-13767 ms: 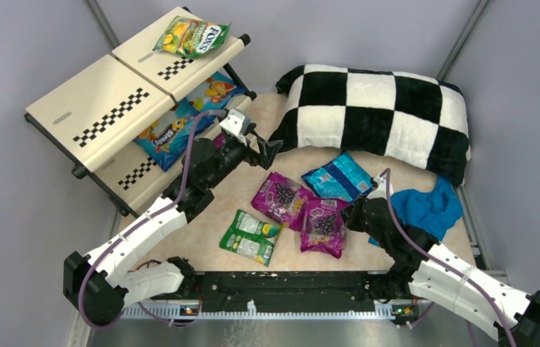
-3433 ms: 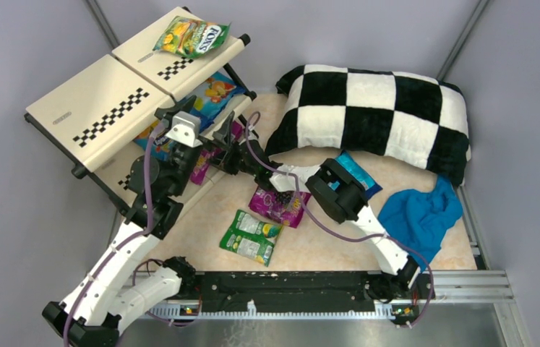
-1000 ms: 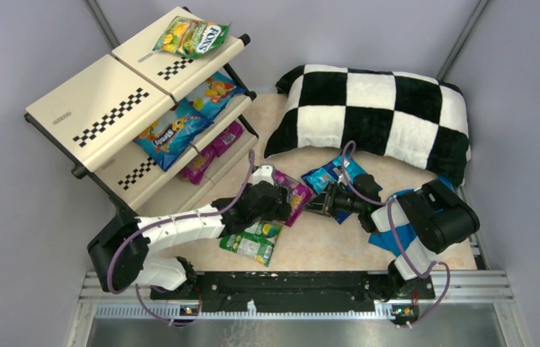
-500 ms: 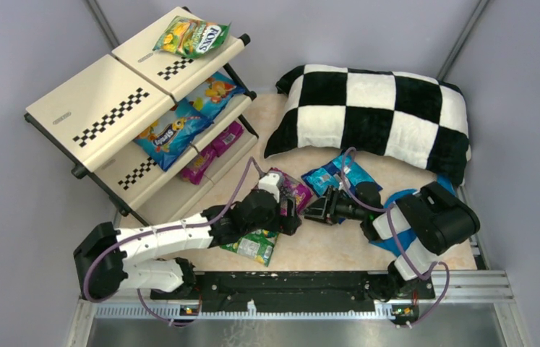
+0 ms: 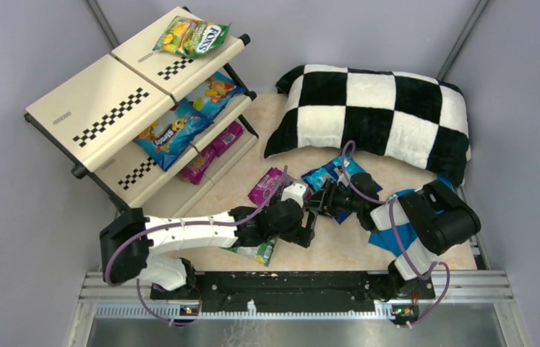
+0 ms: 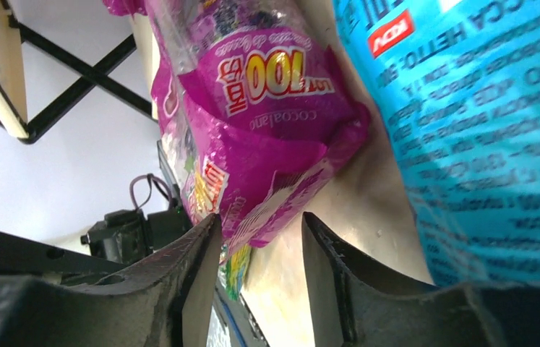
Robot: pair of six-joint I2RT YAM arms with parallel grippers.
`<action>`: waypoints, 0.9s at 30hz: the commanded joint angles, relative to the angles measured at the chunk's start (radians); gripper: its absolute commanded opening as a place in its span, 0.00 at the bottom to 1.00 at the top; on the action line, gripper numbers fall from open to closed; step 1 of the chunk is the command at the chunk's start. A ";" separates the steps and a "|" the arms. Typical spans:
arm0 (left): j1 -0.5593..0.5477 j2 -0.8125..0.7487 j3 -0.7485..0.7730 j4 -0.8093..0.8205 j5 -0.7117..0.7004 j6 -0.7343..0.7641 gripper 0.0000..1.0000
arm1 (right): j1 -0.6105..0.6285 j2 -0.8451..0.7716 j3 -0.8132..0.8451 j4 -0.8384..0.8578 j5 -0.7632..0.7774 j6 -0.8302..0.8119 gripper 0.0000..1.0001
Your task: Place and organize the candy bags onto the shelf
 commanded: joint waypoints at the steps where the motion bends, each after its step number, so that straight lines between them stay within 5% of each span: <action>1: -0.004 0.044 0.056 -0.028 -0.071 0.036 0.98 | -0.004 0.032 0.039 0.005 0.044 -0.006 0.43; 13: -0.002 0.076 0.098 -0.017 -0.121 0.050 0.91 | -0.002 0.019 0.006 0.104 0.021 0.006 0.00; 18: -0.003 0.133 0.153 -0.047 -0.126 0.084 0.82 | 0.007 -0.040 -0.018 0.144 -0.007 0.065 0.00; 27: -0.003 0.167 0.213 -0.159 -0.253 0.124 0.71 | 0.015 -0.232 -0.024 -0.031 0.029 0.047 0.00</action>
